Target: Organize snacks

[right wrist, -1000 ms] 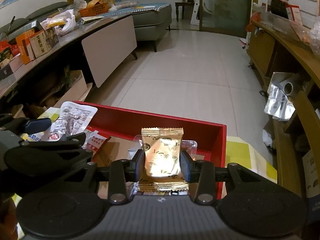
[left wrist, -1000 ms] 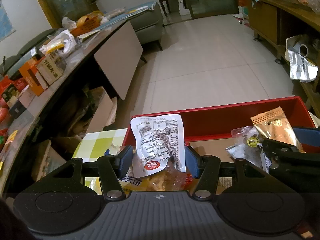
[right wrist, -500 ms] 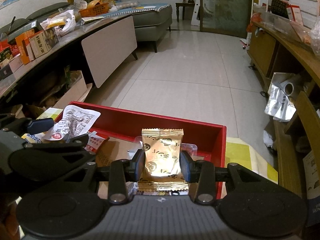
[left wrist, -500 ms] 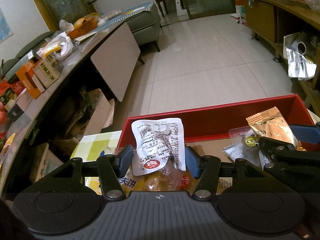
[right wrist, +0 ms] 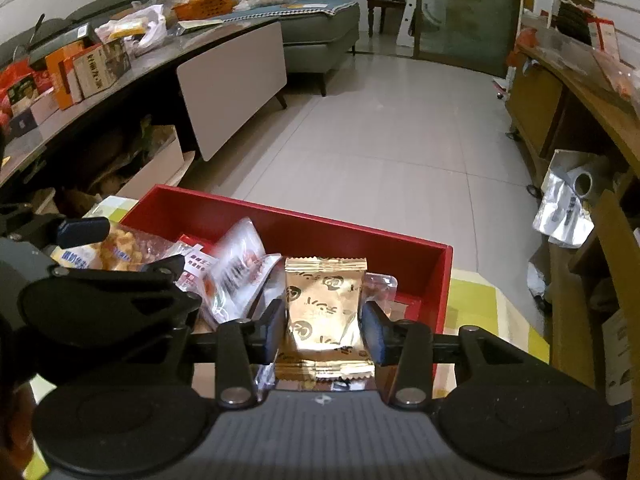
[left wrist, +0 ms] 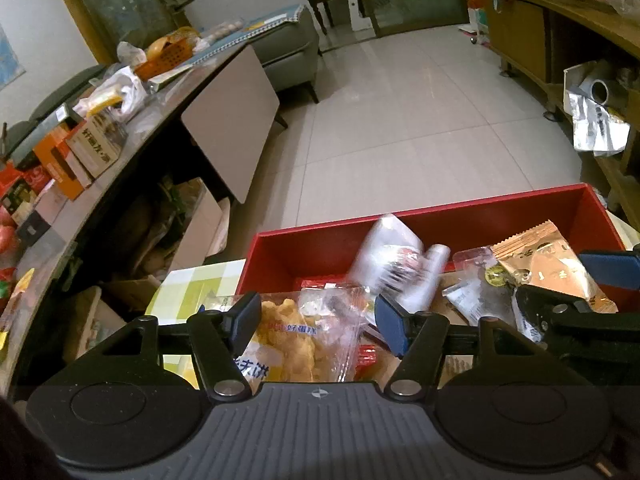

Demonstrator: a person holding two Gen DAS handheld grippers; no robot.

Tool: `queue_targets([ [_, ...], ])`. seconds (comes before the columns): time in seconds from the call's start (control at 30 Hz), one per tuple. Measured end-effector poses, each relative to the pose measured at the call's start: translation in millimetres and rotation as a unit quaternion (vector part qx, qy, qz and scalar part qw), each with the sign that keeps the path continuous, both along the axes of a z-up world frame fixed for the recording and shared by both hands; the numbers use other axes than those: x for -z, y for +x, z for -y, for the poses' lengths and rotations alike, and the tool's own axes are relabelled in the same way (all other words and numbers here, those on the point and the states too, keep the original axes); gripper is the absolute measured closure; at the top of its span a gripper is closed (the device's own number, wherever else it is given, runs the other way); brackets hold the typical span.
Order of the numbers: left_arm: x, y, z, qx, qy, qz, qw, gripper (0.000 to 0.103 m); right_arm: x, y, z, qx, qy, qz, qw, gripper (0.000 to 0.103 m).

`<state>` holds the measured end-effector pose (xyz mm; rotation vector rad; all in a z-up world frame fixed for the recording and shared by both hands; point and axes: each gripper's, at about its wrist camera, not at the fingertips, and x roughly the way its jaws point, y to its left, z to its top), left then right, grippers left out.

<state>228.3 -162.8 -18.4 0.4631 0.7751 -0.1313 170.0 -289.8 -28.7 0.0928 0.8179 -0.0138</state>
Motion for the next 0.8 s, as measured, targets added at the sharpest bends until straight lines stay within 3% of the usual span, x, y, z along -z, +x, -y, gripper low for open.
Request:
queue_targets([
  [0.3,-21.1,-11.5,-10.7,-0.003,-0.02,0.002,0.9998,0.027,-18.4,-13.1,1.3,0.002,0.005,0.004,1.0,0.044],
  [0.8,-43.8,-38.0,-29.8,-0.001,-0.036,0.003,0.9993,0.016,-46.4,-41.6,3.5,0.038,-0.008,-0.004,0.999,0.043],
])
